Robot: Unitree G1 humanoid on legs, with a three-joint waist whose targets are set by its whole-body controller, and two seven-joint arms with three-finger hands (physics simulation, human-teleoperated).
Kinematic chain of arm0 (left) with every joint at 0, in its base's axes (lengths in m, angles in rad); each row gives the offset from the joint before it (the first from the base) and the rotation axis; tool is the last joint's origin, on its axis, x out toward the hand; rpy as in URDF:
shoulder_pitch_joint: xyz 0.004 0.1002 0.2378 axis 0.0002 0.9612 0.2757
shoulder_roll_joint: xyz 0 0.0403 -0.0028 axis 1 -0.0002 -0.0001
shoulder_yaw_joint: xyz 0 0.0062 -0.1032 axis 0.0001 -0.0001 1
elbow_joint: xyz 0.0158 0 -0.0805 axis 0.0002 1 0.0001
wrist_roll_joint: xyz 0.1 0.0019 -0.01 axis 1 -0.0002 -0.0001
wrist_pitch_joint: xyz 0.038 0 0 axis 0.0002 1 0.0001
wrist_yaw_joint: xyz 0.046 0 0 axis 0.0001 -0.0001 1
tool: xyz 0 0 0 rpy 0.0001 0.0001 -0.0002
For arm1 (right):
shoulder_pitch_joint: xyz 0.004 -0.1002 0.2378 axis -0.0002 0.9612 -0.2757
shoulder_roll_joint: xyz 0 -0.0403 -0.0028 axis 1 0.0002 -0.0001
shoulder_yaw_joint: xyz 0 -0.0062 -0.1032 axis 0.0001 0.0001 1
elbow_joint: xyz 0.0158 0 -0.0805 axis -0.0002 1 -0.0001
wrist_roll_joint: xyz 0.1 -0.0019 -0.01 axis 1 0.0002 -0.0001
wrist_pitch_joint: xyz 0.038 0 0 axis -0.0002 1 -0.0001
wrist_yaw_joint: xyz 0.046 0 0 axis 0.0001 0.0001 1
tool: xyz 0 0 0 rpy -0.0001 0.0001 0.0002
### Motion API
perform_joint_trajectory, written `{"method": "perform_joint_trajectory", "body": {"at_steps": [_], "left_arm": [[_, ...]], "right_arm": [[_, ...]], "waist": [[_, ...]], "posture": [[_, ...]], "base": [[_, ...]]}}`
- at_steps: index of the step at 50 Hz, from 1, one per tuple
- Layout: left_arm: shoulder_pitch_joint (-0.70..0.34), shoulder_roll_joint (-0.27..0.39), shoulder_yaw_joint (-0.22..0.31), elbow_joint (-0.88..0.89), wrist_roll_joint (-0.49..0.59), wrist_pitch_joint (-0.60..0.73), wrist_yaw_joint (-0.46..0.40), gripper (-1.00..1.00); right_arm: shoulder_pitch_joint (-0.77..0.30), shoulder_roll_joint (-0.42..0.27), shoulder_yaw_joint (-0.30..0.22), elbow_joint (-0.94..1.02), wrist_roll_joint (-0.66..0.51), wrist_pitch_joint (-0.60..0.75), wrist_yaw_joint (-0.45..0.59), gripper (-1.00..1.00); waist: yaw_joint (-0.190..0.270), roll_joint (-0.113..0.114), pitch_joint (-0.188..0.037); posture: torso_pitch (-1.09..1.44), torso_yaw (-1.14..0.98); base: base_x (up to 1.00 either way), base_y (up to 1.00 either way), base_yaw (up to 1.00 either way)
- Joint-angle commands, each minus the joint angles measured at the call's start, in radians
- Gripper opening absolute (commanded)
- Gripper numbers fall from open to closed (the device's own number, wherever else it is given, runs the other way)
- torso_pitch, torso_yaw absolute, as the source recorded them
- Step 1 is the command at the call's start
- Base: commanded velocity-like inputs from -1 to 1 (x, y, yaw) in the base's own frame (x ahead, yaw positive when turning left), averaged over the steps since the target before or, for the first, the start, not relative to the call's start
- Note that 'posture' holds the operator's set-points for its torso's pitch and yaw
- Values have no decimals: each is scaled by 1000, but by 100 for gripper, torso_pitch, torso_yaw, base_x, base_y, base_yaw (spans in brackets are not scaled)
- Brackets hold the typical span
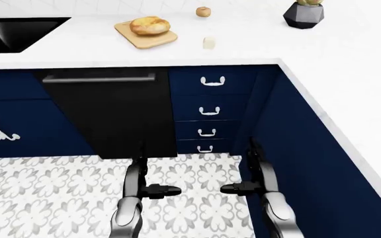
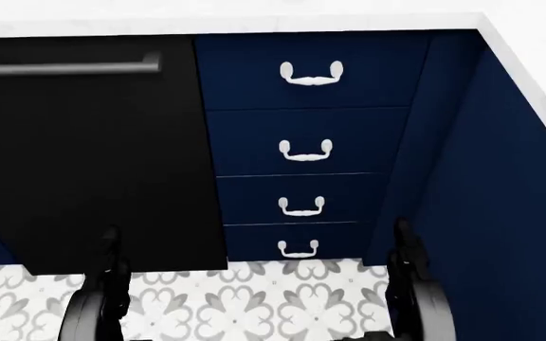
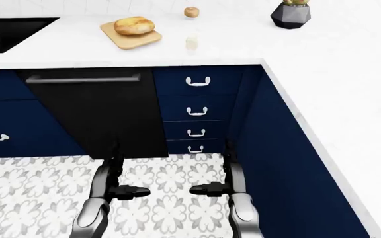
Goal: Pick up the wedge of cheese and place it on the slice of bread to prepare a simple cheese on bread dish.
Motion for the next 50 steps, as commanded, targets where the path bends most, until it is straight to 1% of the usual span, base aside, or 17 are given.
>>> {"method": "perform_joint_trajectory", "body": {"at_steps": [1, 3, 4, 5, 7, 8, 15, 25, 31, 36, 37, 38, 40, 41, 45, 47, 50], "left_arm": [[-24, 3, 7, -90, -18, -50, -8, 100], [-24, 3, 5, -78, -16, -57, -8, 100], [-16, 2, -2, -89, -11, -51, -10, 100], [-12, 3, -6, -95, -1, -50, -9, 100], [-5, 2, -9, -107, 9, -44, -6, 100], [-1, 1, -11, -116, 10, -39, -6, 100], [-1, 14, -3, -260, 52, 61, -9, 100], [-151, 56, 69, -626, 39, 500, -53, 100], [-224, 85, 93, -750, 22, 657, -52, 100], [-249, 102, 110, -819, 27, 731, -63, 100], [-250, 102, 110, -821, 28, 731, -64, 100], [-252, 103, 108, -822, 30, 731, -65, 100], [-262, 105, 105, -824, 34, 739, -66, 100], [-269, 107, 107, -826, 34, 745, -68, 100], [-285, 114, 108, -829, 37, 756, -73, 100], [-293, 116, 111, -839, 36, 771, -75, 100], [-284, 113, 116, -834, 33, 756, -76, 100]], "right_arm": [[-38, -1, 0, -64, 3, -58, -3, 100], [-36, -2, 3, -91, -2, -38, -9, 100], [-35, -1, 2, -95, 1, -34, -9, 100], [-47, -4, -3, -60, 2, -60, -7, 100], [-45, -4, -3, -62, 1, -60, -8, 100], [-49, -6, -5, -47, 3, -72, -5, 100], [-96, -8, -8, -169, 27, 87, -11, 100], [-199, -14, -28, -434, 86, 360, -29, 100], [-189, -19, -19, -537, 122, 389, -21, 100], [-174, -16, -32, -559, 149, 399, -21, 100], [-175, -14, -39, -554, 162, 398, -24, 100], [-171, -15, -35, -547, 162, 388, -23, 100], [-175, -18, -43, -558, 176, 402, -36, 100], [-180, -21, -49, -559, 180, 407, -45, 100], [-184, -24, -68, -564, 206, 408, -76, 100], [-182, -28, -65, -577, 208, 414, -85, 100], [-174, -30, -71, -591, 220, 413, -89, 100]], "waist": [[-2, -8, -1], [9, -1, -62], [9, -1, -52], [8, -6, -17], [7, -6, -69], [8, -7, -75], [8, -5, -80], [10, 0, -95], [7, 9, -105], [1, 19, -76], [23, 5, -72], [19, 37, -68], [-3, 41, -58], [6, 3, -50], [9, 10, -86], [17, 18, -25], [19, -12, -14]], "posture": [[0, 0], [0, 0], [0, 0], [0, 0], [0, 0], [0, 0], [0, 0], [0, 0], [0, 0], [0, 0], [0, 0], [0, 0], [0, 0], [0, 0], [0, 0], [0, 0], [0, 0]], "base": [[0, 0, 0], [0, 0, 0], [0, 0, 0], [0, 0, 0], [0, 0, 0], [0, 0, 0], [0, 0, 0], [0, 0, 0], [0, 2, 0], [0, 16, 0], [0, 0, 82], [0, 0, 100], [0, 24, 50], [0, 0, 0], [4, 0, 0], [54, 4, 0], [64, 12, 0]]}}
